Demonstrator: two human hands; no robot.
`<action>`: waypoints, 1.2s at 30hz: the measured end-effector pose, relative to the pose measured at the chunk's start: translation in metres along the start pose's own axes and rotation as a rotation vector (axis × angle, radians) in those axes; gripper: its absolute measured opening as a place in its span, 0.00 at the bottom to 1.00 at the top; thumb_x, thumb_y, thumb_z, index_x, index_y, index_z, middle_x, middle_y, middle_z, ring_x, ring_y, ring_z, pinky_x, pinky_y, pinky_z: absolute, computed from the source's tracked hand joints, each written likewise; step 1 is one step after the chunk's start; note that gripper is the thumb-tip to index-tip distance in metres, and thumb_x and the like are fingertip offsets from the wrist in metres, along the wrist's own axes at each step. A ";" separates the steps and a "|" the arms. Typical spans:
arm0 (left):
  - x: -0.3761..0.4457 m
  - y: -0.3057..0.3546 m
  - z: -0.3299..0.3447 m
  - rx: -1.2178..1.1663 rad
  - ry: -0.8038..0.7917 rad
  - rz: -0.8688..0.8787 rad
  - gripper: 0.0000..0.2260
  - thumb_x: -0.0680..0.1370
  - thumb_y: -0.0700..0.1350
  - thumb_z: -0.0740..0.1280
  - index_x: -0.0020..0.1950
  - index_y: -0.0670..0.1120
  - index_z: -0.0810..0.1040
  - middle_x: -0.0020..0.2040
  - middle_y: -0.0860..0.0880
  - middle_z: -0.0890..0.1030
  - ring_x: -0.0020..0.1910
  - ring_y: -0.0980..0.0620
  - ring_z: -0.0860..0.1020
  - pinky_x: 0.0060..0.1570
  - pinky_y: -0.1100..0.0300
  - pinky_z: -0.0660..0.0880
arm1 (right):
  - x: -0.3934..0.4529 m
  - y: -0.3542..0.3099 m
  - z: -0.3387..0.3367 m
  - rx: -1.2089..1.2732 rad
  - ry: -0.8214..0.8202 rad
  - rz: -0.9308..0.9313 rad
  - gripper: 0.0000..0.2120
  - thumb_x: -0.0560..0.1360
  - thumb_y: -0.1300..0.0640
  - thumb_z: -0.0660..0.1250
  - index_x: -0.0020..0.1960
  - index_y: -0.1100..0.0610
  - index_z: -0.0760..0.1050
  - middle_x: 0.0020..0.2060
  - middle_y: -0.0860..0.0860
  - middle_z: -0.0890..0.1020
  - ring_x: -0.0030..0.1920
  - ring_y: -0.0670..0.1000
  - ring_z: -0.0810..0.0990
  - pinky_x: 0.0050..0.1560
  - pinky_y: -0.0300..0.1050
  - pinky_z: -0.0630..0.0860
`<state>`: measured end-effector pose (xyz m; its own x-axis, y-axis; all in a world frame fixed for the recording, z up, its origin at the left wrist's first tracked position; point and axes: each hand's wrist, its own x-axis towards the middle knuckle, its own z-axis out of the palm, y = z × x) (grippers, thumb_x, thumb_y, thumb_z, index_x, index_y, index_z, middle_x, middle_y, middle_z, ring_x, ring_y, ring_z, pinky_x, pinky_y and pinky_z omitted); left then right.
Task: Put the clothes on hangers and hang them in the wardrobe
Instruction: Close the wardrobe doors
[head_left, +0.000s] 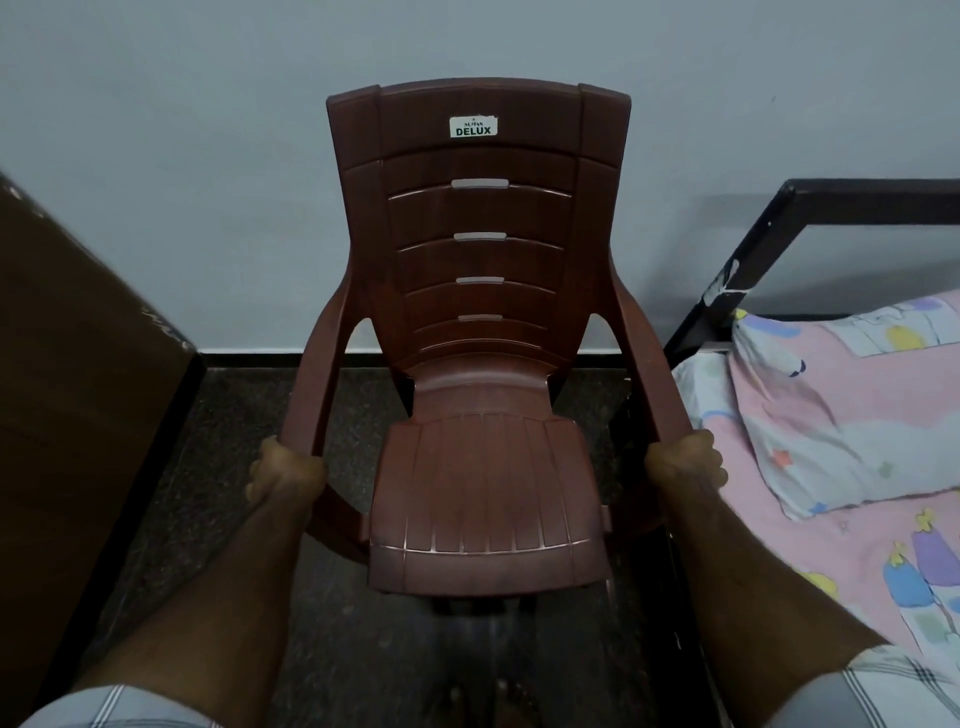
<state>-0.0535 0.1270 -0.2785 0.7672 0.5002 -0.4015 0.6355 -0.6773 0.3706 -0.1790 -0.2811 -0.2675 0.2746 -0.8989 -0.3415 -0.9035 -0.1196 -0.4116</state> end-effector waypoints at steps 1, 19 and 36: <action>0.008 0.008 0.002 0.001 0.004 0.011 0.28 0.75 0.48 0.71 0.73 0.46 0.67 0.64 0.36 0.75 0.60 0.33 0.76 0.57 0.41 0.77 | 0.007 -0.006 0.005 0.016 0.011 -0.008 0.23 0.75 0.54 0.72 0.64 0.61 0.69 0.60 0.62 0.77 0.60 0.66 0.76 0.64 0.57 0.72; 0.101 0.087 0.038 0.045 -0.021 0.047 0.28 0.76 0.46 0.72 0.73 0.44 0.67 0.65 0.34 0.74 0.63 0.31 0.73 0.64 0.42 0.72 | 0.076 -0.081 0.063 -0.019 0.017 0.018 0.24 0.74 0.55 0.70 0.66 0.63 0.68 0.62 0.63 0.75 0.63 0.66 0.73 0.64 0.57 0.68; 0.078 0.065 0.036 0.150 -0.063 0.109 0.40 0.75 0.50 0.74 0.80 0.43 0.55 0.73 0.34 0.65 0.70 0.31 0.65 0.70 0.42 0.64 | 0.057 -0.057 0.058 -0.250 -0.046 -0.066 0.34 0.75 0.54 0.71 0.74 0.63 0.60 0.68 0.64 0.70 0.67 0.66 0.70 0.67 0.58 0.67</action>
<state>0.0450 0.1024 -0.3156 0.8210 0.3878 -0.4191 0.5251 -0.8011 0.2874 -0.0929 -0.3008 -0.3125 0.3451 -0.8664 -0.3609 -0.9348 -0.2830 -0.2145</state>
